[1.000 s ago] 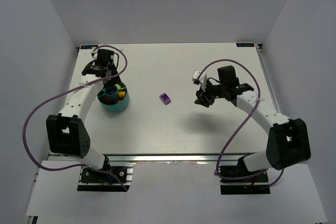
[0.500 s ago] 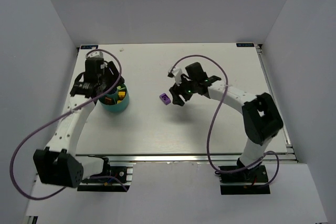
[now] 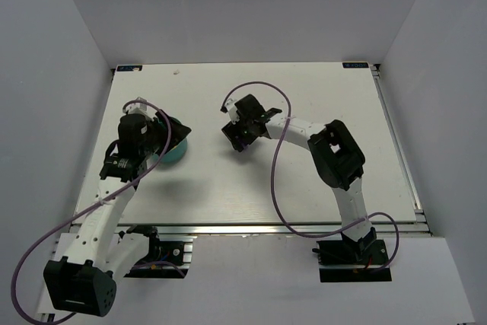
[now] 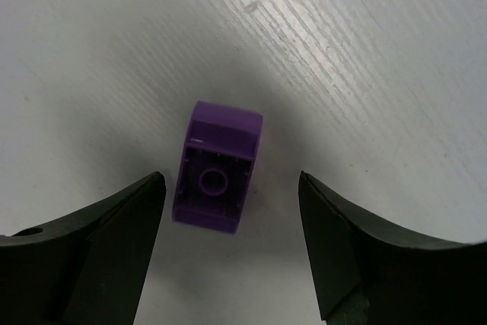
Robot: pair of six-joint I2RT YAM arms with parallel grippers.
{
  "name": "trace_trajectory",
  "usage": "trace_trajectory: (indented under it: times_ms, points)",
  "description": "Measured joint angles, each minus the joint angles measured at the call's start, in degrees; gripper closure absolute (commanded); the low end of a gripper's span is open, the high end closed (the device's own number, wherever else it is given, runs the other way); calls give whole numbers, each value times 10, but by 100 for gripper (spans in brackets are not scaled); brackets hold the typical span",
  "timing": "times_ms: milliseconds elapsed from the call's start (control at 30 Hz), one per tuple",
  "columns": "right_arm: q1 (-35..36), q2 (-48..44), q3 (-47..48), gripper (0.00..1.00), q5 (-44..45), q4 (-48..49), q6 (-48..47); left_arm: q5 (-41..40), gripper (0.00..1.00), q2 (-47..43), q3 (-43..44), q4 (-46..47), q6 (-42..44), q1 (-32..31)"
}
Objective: Sort the legos into containers by color
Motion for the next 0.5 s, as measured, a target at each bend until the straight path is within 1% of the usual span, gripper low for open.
trace_trajectory:
  times_ms: [33, 100, 133, 200, 233, 300, 333, 400, 433, 500]
  points:
    - [0, 5, 2, 26, 3, -2, 2, 1, 26, -4, -2, 2, -3, 0]
    - [0, 12, 4, 32, 10, -6, 3, 5, 26, -12, -8, 9, -10, 0]
    - [0, 15, 6, 37, 13, -8, 3, 8, 26, -14, -11, 14, -14, 0]
    - [1, 16, 9, 45, 12, -10, 2, 15, 26, -17, -18, 25, -23, 0]
    - [1, 16, 9, 55, 11, -11, 1, 19, 26, -17, -21, 31, -28, 0]
    - [1, 16, 8, 67, 9, -13, -4, 28, 26, -17, -29, 44, -38, 0]
    - [1, 15, 6, 79, 6, -11, -7, 33, 26, -17, -34, 55, -44, 0]
    - [1, 10, -4, 89, 1, -3, -12, 45, 26, -17, -45, 76, -58, 0]
    - [1, 2, -16, 98, -4, 5, -18, 50, 26, -17, -50, 86, -64, 0]
    - [-2, -25, -53, 100, -24, 17, -28, 65, 26, -15, -63, 111, -79, 0]
